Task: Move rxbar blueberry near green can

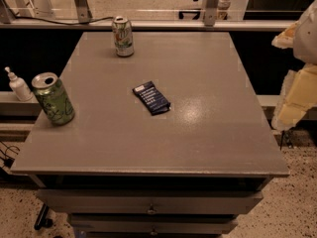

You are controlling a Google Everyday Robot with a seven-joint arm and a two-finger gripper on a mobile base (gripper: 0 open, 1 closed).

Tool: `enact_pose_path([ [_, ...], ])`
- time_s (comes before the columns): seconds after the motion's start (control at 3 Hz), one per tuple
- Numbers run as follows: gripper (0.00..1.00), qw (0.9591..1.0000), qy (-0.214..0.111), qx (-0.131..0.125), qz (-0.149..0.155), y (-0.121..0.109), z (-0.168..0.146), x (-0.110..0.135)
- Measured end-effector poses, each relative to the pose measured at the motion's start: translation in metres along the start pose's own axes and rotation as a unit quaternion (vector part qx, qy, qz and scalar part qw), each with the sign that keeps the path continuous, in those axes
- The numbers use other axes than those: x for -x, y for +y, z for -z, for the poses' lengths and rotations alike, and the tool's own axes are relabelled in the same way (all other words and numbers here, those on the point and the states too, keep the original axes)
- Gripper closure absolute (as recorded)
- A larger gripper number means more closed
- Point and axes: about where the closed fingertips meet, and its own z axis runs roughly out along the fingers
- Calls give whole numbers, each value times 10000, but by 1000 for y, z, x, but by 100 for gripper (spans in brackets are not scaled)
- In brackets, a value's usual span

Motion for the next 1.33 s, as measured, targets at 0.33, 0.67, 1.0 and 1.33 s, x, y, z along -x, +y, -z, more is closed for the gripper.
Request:
enact_pose_path([
  [0.33,0,10000,-2,-1,-1,0,0,0],
  [0.67,0,9993,-318,16,-192,1,-18,18],
  [1.0,0,9950,-846,196,-498,5,-47,63],
  [1.33,0,9879,-1315,405,-711,15,-70,113],
])
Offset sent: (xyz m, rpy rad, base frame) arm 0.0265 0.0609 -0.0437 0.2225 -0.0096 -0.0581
